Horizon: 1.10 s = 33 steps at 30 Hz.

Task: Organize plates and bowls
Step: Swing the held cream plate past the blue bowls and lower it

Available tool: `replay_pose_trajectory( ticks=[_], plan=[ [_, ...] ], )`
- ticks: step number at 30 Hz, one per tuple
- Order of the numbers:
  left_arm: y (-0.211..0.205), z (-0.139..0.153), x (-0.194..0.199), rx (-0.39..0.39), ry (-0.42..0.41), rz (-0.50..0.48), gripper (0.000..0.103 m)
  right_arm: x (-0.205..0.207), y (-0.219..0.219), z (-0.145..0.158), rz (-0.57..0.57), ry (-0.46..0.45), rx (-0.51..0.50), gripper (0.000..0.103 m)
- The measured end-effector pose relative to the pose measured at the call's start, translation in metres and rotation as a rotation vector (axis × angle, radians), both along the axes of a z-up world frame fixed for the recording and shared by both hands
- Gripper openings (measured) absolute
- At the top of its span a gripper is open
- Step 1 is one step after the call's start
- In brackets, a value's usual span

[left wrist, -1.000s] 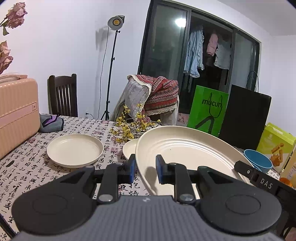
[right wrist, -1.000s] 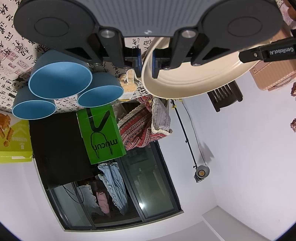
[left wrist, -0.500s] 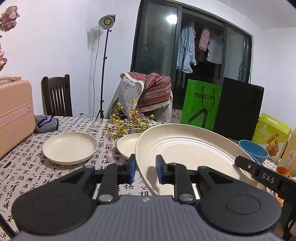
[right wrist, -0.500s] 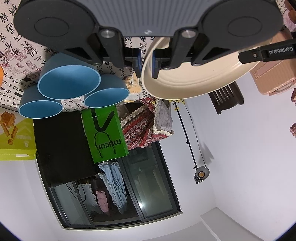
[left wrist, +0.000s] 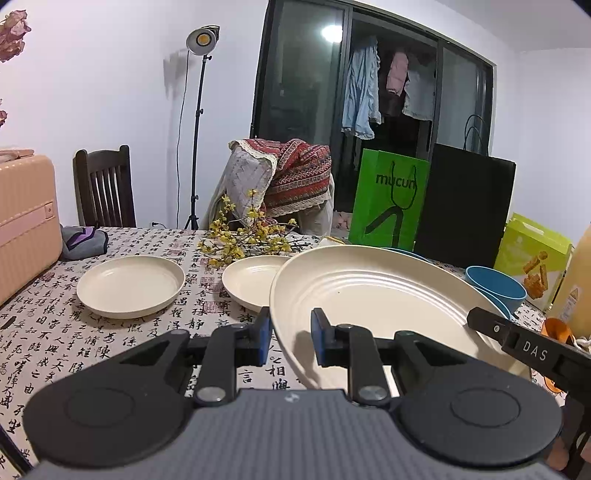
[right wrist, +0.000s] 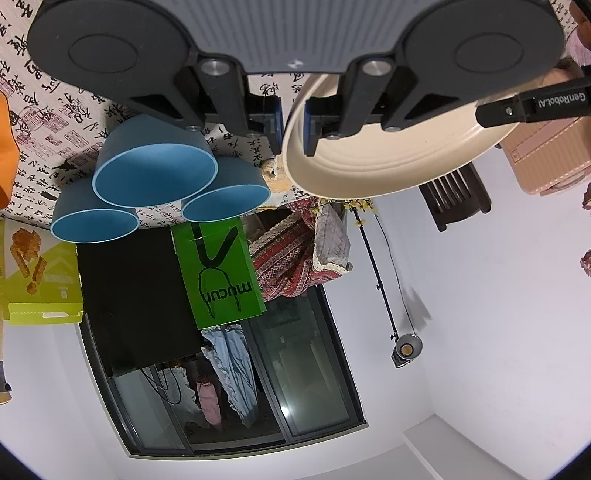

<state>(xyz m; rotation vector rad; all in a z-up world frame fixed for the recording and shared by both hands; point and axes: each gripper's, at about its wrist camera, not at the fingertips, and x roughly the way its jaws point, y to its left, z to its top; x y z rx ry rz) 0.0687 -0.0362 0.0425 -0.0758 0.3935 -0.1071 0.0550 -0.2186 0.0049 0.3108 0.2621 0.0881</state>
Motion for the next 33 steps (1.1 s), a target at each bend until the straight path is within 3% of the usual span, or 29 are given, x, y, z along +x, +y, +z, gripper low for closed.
replay_pose_trajectory(
  ticks=[33],
  plan=[
    [-0.021, -0.018, -0.011, 0.015, 0.033, -0.076, 0.022, -0.026, -0.024, -0.022, -0.041, 0.028, 0.003, 0.011]
  ],
)
